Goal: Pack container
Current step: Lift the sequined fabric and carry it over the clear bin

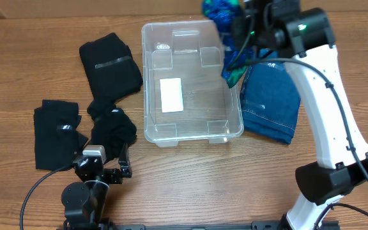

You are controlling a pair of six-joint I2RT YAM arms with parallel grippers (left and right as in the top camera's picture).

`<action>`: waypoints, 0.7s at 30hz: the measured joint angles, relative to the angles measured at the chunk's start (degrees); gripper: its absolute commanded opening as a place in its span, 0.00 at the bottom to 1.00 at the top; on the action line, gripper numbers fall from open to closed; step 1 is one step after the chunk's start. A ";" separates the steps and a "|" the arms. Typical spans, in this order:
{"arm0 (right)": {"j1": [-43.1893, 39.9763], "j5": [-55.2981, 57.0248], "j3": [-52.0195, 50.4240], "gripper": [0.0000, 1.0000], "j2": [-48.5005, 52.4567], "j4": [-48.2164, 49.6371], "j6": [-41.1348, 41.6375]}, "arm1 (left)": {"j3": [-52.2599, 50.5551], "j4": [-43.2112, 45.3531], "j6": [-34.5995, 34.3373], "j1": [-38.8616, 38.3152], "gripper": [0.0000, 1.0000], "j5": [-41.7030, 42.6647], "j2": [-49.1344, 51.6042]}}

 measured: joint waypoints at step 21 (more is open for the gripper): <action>3.93 -12.68 0.00 0.04 11.76 8.68 -32.35 | 0.00 0.00 0.00 0.00 1.00 0.02 0.00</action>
